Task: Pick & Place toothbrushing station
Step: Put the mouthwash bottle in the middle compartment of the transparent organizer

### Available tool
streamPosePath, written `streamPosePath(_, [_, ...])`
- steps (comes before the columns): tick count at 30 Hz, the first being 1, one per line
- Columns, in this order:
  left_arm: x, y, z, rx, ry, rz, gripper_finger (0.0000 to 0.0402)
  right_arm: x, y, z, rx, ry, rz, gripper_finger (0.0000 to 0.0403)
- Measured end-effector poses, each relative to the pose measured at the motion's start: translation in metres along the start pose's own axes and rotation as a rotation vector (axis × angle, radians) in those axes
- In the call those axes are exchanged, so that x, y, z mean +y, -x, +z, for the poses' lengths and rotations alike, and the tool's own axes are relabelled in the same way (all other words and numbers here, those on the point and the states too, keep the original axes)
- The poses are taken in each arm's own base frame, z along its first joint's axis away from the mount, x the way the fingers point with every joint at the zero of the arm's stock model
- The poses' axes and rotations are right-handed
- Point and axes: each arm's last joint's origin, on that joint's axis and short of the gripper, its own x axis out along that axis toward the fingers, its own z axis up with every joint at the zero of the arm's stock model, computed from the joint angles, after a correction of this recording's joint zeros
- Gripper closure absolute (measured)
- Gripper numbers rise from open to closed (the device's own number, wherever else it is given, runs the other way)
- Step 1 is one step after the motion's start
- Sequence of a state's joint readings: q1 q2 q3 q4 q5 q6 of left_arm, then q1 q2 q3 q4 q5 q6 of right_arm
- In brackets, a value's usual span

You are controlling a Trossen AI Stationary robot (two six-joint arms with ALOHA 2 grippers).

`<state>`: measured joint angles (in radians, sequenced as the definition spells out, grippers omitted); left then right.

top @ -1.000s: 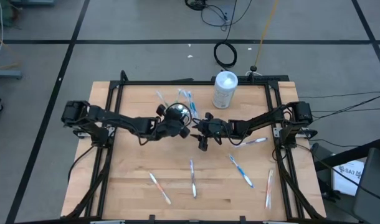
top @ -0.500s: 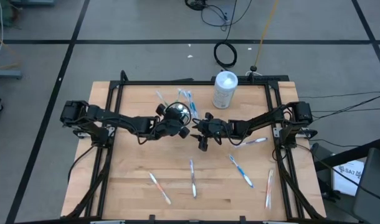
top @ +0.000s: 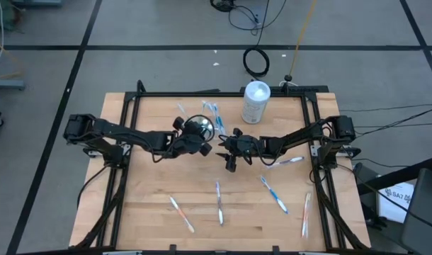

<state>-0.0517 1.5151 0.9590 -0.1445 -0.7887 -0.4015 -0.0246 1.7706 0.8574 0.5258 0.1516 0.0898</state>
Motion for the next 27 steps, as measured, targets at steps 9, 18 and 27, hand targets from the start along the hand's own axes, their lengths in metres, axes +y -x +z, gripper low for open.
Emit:
streamPosePath(9, [0.012, -0.015, 0.000, 0.054, 0.026, 0.007, 0.0298, 0.000, 0.000, 0.000, 0.000, 0.000, 0.000, 0.0216])
streamPosePath(18, [0.021, -0.028, 0.001, 0.108, 0.031, -0.045, 0.0298, 0.000, 0.000, 0.001, -0.012, -0.002, 0.000, 0.0216])
streamPosePath(27, [0.039, -0.043, 0.005, 0.152, 0.064, -0.069, 0.0298, 0.000, 0.000, 0.003, -0.032, 0.018, 0.001, 0.0216])
